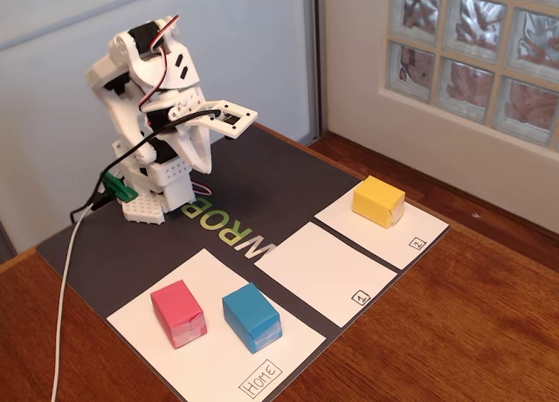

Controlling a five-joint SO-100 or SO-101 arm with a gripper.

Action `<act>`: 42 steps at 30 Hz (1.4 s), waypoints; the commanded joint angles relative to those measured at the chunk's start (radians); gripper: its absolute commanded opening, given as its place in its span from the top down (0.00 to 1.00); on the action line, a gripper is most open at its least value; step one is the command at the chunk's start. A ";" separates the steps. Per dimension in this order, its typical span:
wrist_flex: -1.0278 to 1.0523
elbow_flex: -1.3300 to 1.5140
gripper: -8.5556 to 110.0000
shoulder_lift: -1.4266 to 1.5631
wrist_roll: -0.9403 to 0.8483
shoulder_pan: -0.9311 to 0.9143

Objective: Move box red to home

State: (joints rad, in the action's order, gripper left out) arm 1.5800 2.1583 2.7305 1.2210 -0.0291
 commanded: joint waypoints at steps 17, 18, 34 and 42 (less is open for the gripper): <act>-0.296 0.595 0.93 0.476 -0.014 0.049; -0.273 0.615 0.93 0.517 0.002 0.046; -0.155 0.741 0.93 0.609 0.261 0.006; -0.164 0.833 0.93 0.609 0.262 -0.009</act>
State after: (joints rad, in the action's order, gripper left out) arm 1.4174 2.9452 3.2858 1.5110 -0.0291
